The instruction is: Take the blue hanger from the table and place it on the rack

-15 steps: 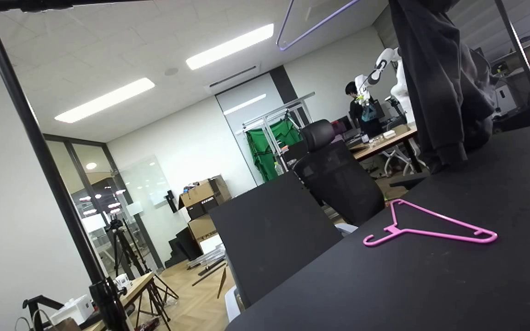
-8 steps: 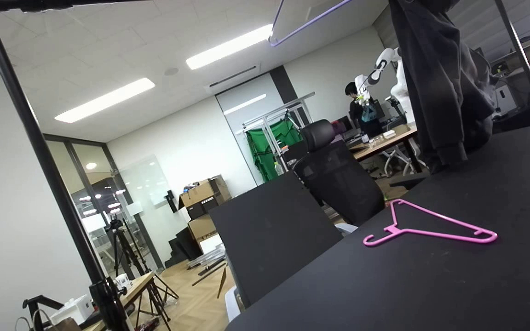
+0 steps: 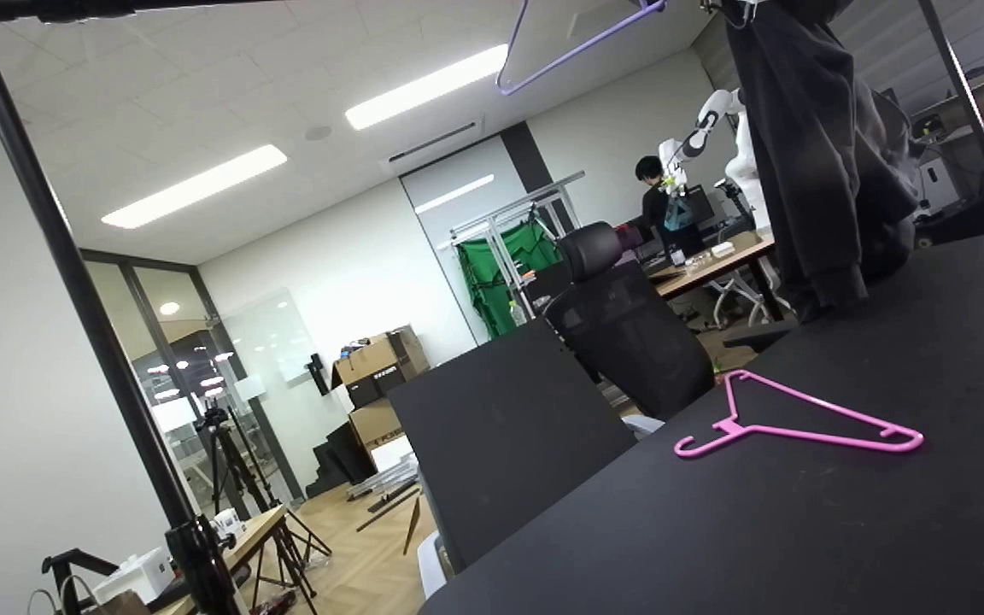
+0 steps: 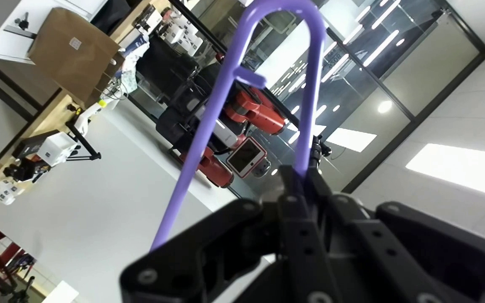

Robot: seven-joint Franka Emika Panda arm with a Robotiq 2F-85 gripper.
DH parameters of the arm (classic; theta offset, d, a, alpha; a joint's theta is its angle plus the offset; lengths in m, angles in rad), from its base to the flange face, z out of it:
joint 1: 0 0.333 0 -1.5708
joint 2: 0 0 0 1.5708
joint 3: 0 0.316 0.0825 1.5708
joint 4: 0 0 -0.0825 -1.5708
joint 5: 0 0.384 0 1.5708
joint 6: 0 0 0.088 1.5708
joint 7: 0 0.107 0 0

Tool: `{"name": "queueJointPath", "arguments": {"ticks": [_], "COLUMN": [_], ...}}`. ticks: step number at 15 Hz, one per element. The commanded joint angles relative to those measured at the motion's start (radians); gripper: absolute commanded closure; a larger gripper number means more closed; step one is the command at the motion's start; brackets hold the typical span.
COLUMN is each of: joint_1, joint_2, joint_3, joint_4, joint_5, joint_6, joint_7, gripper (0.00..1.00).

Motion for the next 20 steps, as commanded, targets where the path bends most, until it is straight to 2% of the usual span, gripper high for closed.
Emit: {"name": "queueJointPath", "arguments": {"ticks": [1, 9, 20], "joint_1": [-0.026, -0.05, -0.099], "joint_2": [0.079, 0.184, 0.373], "joint_3": [0.029, 0.066, 0.122], "joint_4": [0.138, 0.302, 0.514], "joint_5": [0.022, 0.046, 0.057], "joint_6": [-0.018, -0.005, 0.025], "joint_7": [0.082, 0.151, 0.326], "gripper": [0.98, 0.98, 0.98]}}
